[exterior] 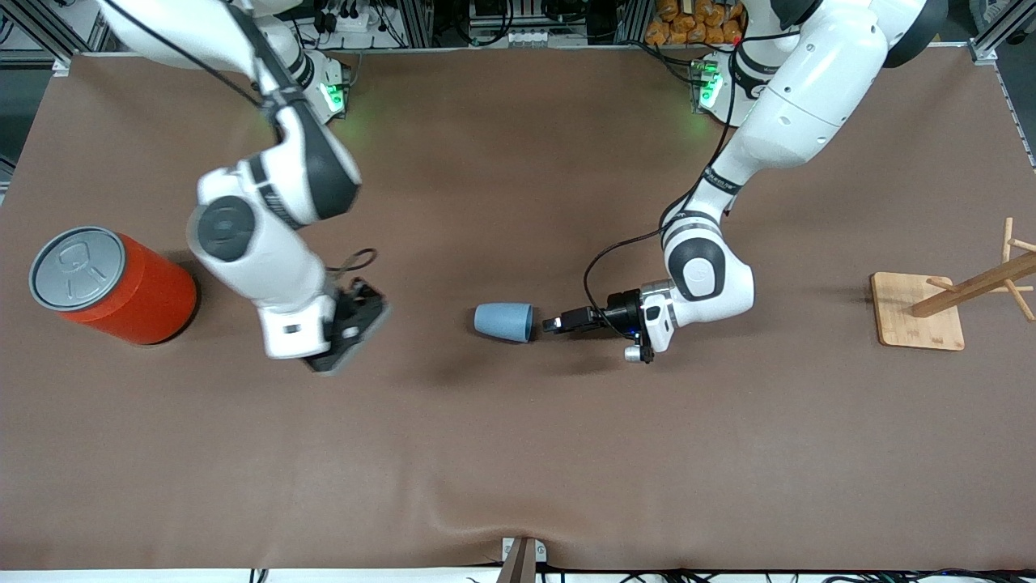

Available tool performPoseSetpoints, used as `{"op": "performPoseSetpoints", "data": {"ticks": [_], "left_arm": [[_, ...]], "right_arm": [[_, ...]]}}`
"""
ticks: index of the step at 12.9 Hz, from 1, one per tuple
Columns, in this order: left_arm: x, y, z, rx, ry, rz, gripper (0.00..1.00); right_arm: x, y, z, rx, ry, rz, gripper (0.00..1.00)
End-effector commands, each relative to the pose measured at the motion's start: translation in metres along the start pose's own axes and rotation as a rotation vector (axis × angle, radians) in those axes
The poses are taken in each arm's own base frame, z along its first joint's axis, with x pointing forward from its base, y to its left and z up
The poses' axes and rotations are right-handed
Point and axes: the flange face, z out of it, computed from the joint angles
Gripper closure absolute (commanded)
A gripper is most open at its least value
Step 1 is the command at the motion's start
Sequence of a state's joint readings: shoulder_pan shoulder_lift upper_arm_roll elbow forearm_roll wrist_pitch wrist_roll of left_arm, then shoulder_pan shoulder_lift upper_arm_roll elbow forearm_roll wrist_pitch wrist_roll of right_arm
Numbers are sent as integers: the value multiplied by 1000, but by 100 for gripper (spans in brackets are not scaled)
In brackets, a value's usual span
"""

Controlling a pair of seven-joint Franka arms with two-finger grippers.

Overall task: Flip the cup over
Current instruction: 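Open the right gripper and retract it while the left gripper holds the cup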

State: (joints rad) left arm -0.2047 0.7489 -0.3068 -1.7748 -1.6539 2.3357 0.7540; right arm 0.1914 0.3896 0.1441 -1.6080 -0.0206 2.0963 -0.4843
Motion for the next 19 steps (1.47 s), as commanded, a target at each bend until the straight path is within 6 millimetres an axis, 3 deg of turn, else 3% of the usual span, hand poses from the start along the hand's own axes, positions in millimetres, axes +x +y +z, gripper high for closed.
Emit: {"op": "performPoseSetpoints", "data": {"ticks": [1, 4, 8, 11, 15, 19], "left_arm": [[3, -4, 21, -8, 31, -1, 40], [1, -10, 32, 5, 44, -13, 41], [-13, -12, 50, 11, 42, -33, 47], [-17, -9, 55, 4, 42, -39, 58], [-23, -11, 61, 17, 49, -48, 97], [-14, 5, 49, -5, 75, -56, 100]], "right_arm": [[-46, 43, -43, -11, -10, 216, 0], [-102, 95, -86, -29, -23, 362, 0], [-160, 120, -128, 10, -81, 497, 0], [-175, 116, -154, 33, -98, 598, 0], [-194, 115, -185, 52, -146, 697, 0], [-227, 118, -213, 60, -158, 754, 0]]}}
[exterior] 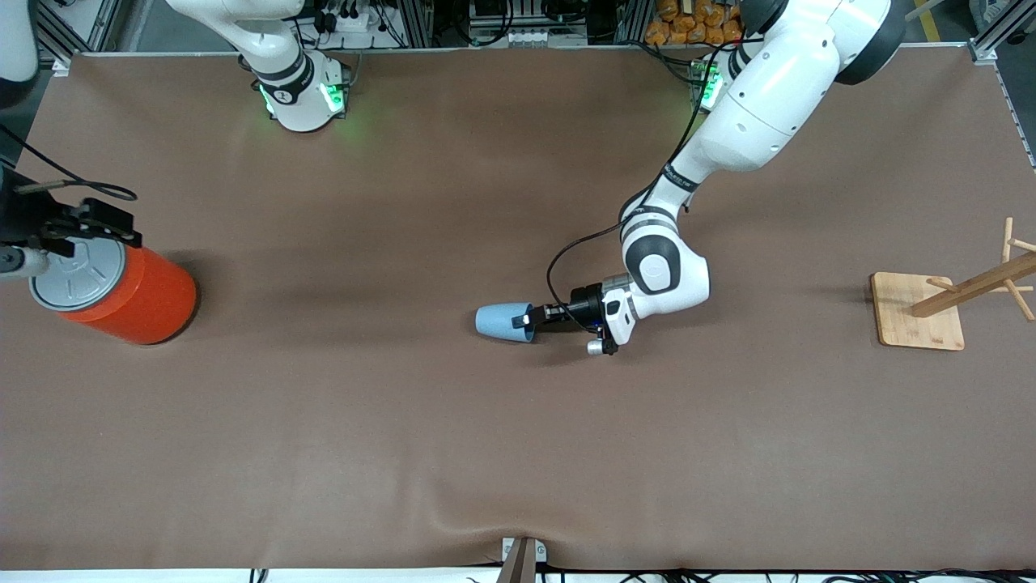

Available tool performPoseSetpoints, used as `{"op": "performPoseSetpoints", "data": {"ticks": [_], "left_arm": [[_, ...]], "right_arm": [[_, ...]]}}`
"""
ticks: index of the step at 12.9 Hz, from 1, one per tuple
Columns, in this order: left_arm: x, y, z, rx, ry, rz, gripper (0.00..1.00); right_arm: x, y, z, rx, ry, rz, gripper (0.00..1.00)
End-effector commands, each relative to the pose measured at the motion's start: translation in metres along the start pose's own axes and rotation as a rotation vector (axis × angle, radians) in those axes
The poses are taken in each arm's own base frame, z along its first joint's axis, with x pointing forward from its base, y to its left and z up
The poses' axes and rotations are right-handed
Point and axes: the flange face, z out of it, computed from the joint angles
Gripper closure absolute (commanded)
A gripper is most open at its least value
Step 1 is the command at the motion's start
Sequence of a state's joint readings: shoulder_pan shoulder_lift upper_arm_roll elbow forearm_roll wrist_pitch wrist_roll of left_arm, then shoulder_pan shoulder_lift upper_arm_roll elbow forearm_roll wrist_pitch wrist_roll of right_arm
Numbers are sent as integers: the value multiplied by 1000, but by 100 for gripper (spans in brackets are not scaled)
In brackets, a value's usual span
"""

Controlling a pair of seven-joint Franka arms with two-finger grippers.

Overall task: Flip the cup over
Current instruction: 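Carry the cup with the left gripper toward the wooden stand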

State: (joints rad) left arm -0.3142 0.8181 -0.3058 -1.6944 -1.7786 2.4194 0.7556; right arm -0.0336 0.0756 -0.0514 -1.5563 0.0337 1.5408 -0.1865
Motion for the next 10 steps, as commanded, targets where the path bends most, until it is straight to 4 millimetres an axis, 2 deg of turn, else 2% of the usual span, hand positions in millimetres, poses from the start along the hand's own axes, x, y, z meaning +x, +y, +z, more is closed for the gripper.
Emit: {"op": "performPoseSetpoints", "data": {"ticks": [1, 3, 4, 6, 7, 9, 10], "left_arm": [[14, 16, -18, -9, 60, 8, 100], [32, 51, -51, -35, 106, 24, 100], [39, 71, -67, -52, 129, 19, 100], [54, 97, -106, -67, 182, 39, 100], [60, 107, -122, -67, 202, 58, 100], [75, 115, -163, -45, 242, 100, 100], [81, 118, -177, -19, 243, 132, 100]], "right_arm": [[-22, 8, -20, 19, 2, 53, 0], [-30, 12, -20, 27, -36, 111, 0], [-36, 10, -27, 26, -27, 120, 0], [-40, 6, -33, 21, -22, 132, 0], [-40, 7, -35, 14, -17, 135, 0], [-37, 4, -47, 2, 17, 116, 0], [-35, 3, -48, -6, 22, 111, 0]]}}
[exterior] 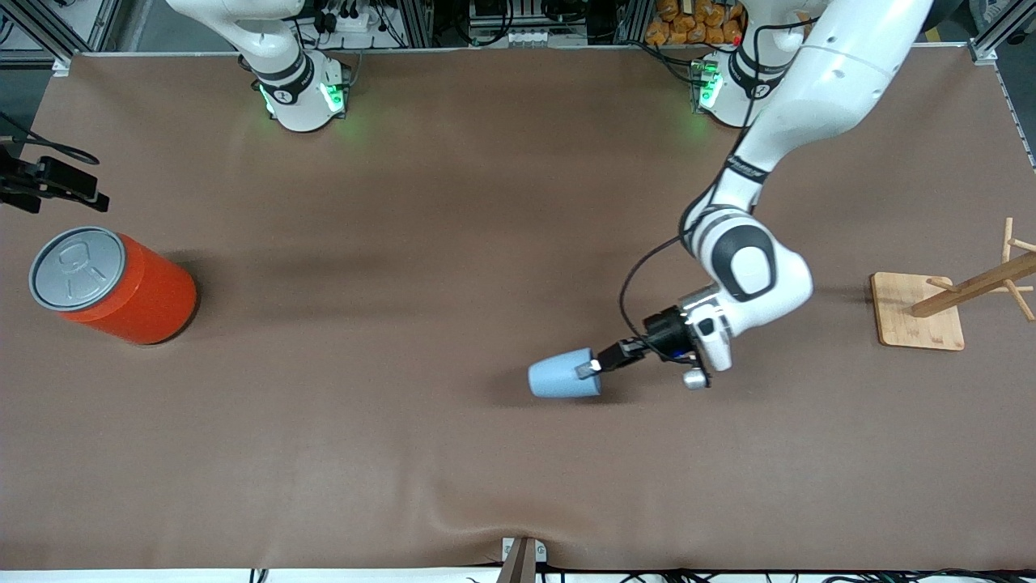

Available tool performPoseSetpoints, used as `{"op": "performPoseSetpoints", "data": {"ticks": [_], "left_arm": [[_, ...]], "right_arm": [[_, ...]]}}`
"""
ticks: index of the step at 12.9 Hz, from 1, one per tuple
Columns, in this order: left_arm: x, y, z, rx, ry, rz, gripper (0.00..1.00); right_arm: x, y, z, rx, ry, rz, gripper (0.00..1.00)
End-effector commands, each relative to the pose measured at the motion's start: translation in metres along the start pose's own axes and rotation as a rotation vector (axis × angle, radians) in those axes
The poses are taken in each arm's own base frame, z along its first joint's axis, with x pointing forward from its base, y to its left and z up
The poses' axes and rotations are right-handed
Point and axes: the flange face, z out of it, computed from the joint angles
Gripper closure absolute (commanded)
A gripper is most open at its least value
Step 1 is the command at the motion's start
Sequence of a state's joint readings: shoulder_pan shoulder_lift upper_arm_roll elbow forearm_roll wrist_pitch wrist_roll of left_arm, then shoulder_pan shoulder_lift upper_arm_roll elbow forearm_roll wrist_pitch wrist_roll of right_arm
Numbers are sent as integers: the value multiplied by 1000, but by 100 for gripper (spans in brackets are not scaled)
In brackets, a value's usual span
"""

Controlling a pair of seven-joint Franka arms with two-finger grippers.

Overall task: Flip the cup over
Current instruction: 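Carry the cup with the left gripper toward the wooden stand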

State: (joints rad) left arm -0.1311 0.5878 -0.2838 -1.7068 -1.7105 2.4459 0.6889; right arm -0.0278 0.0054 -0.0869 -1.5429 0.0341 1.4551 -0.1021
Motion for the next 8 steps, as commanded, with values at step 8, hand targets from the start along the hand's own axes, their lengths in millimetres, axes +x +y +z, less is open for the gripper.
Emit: {"op": "performPoseSetpoints", "data": {"ticks": [8], "left_arm": [[63, -9, -117, 301, -20, 162, 100]], "right_arm": [[-6, -6, -27, -15, 31, 18, 0]]}}
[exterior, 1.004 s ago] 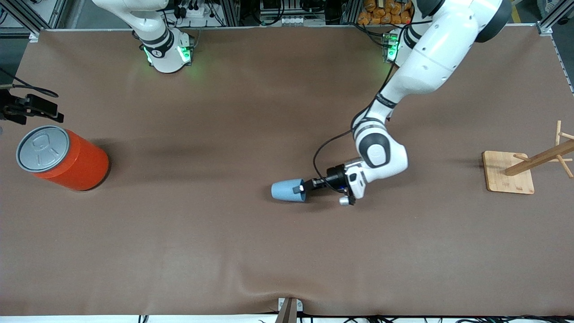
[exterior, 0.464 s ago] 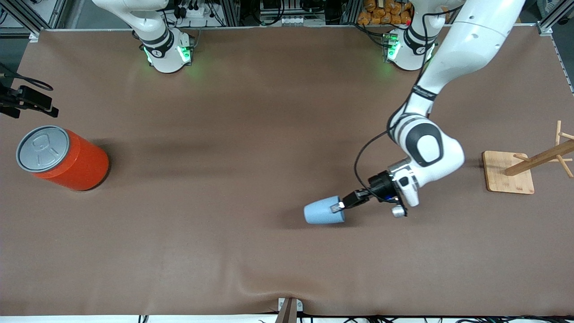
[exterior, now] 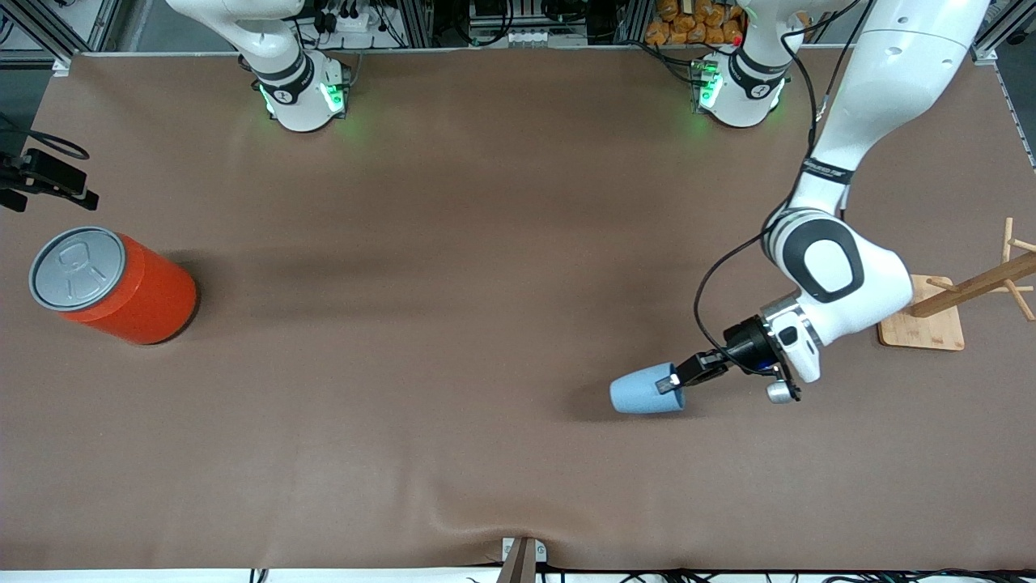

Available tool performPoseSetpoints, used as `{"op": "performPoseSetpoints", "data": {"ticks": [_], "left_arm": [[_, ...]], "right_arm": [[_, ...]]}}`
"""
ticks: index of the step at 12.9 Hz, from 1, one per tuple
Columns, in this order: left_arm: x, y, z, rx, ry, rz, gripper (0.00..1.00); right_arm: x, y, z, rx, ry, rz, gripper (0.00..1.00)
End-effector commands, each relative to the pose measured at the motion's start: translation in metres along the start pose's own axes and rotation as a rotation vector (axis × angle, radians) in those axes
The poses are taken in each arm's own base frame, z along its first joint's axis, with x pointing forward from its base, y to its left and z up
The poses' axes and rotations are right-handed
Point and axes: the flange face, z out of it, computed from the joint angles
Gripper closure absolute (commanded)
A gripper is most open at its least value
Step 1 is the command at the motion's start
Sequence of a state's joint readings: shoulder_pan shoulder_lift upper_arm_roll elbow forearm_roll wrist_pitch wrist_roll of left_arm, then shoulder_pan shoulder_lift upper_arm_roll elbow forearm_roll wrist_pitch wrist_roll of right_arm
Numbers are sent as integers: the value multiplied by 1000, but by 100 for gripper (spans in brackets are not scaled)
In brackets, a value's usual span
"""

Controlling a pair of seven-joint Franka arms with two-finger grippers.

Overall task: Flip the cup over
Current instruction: 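Carry the cup with the left gripper toward the wooden stand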

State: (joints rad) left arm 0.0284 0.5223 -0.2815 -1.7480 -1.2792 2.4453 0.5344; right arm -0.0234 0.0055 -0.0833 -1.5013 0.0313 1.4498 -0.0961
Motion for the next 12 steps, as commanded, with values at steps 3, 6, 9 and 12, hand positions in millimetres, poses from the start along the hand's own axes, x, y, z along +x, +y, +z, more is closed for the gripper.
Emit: {"op": "performPoseSetpoints", "data": {"ticks": [3, 6, 9, 12], "left_arm": [[-7, -28, -46, 179, -53, 59, 100], [6, -43, -82, 327, -79, 179, 100], [14, -40, -97, 575, -134, 285, 100], [13, -60, -106, 723, -184, 365, 100]], "right_arm": [[-11, 1, -5, -6, -60, 59, 0], [-11, 4, -11, -9, -44, 64, 0], [-9, 6, -16, -19, -15, 70, 0], [-7, 9, -23, -1, 16, 77, 0]]}}
